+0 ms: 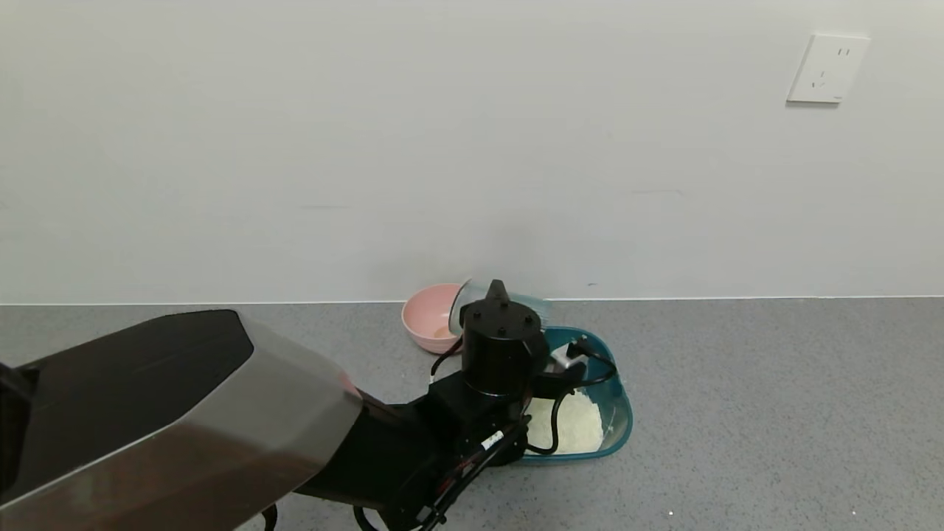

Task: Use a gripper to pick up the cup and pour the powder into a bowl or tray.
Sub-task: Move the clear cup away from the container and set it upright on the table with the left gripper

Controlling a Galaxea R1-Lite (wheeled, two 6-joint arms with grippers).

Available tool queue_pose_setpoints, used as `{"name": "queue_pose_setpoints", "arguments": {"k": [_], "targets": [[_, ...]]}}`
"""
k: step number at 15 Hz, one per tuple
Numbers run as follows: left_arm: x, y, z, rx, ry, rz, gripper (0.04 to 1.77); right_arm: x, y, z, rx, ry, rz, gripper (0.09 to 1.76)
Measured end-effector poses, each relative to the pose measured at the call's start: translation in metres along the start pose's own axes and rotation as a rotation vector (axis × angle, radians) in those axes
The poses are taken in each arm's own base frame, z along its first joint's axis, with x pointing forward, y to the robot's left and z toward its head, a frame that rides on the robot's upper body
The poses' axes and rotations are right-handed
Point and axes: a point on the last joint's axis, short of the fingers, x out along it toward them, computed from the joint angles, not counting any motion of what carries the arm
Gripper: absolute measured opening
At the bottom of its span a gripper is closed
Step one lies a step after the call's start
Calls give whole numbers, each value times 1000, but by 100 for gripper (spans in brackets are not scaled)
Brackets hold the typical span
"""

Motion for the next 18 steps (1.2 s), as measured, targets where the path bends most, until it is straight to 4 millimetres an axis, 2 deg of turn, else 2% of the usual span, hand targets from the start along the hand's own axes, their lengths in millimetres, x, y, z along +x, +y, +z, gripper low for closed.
{"name": "queue_pose_setpoints", "arguments": {"k": [5, 12, 18], "targets": [[-6, 4, -12, -214, -17, -114, 131, 0, 0, 0, 0, 0, 0, 170], [17, 20, -62, -512, 30, -126, 131, 0, 0, 0, -1, 0, 1, 170], [7, 16, -96, -888, 50, -216, 131, 0, 0, 0, -1, 0, 0, 170]]}}
